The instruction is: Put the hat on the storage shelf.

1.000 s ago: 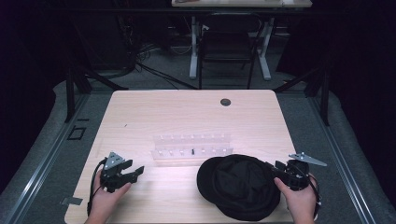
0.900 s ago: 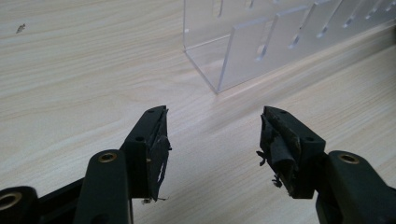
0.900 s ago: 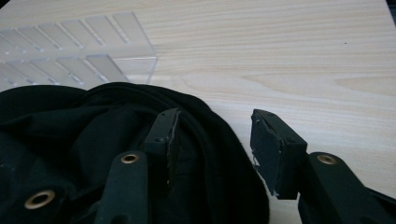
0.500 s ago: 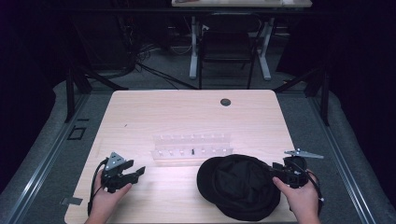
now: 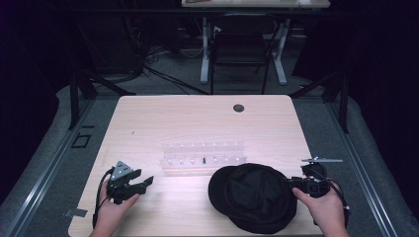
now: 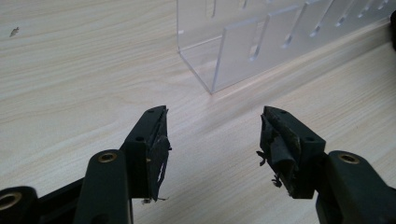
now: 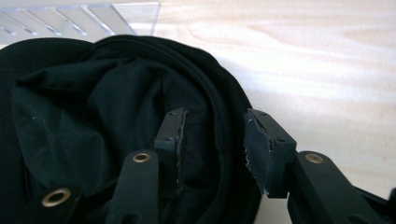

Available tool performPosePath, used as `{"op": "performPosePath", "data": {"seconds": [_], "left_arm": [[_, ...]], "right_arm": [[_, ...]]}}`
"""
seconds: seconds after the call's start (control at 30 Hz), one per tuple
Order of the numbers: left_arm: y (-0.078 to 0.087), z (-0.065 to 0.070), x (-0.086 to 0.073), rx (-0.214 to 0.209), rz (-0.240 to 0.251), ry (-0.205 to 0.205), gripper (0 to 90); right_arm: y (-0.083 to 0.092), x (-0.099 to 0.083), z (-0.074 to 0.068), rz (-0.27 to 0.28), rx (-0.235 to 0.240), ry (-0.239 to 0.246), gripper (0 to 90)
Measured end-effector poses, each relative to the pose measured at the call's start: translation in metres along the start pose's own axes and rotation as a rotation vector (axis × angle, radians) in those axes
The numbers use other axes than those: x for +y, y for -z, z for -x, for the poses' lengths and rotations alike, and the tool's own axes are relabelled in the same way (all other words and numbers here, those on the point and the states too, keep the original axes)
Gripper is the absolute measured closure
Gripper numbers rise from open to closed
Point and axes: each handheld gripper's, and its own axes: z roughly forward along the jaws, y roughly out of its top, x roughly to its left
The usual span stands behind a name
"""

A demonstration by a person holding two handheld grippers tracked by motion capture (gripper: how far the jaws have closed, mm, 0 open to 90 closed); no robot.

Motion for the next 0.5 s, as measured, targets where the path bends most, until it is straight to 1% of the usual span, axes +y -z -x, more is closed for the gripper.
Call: {"op": "performPosePath", "data": {"seconds": [0.07, 0.2, 0.23, 0.27, 0.3, 0.37, 0.4, 0.47, 0.5], "left_arm": [[0.0, 0.0, 0.0, 0.0, 0.002, -0.001, 42.1], [0.0, 0.0, 0.0, -0.001, 0.0, -0.004, 42.1], [-0.001, 0.0, 0.0, 0.0, -0.001, -0.004, 42.1], [-0.001, 0.0, 0.0, 0.0, -0.001, -0.004, 42.1], [-0.001, 0.0, 0.0, 0.0, -0.003, -0.003, 42.1], [-0.001, 0.0, 0.0, 0.0, -0.003, -0.004, 42.1], [-0.001, 0.0, 0.0, 0.0, -0.002, -0.004, 42.1], [-0.001, 0.0, 0.0, -0.001, -0.003, -0.004, 42.1], [-0.001, 0.0, 0.0, -0.001, -0.003, -0.004, 42.1]], "right_arm": [[0.0, -0.001, 0.003, -0.021, -0.001, -0.02, 58.7], [0.0, -0.004, 0.007, -0.051, -0.021, -0.03, 59.0], [-0.002, -0.005, 0.009, -0.081, -0.032, -0.023, 59.5], [-0.002, -0.005, 0.009, -0.081, -0.032, -0.023, 59.5], [-0.003, -0.006, 0.011, -0.111, -0.03, -0.019, 60.8], [-0.004, -0.006, 0.011, -0.114, -0.034, -0.025, 61.2], [-0.005, -0.006, 0.012, -0.138, -0.048, -0.031, 63.6], [-0.006, -0.005, 0.013, -0.155, -0.048, -0.037, 64.0], [-0.006, -0.005, 0.013, -0.155, -0.048, -0.037, 64.0]]}}
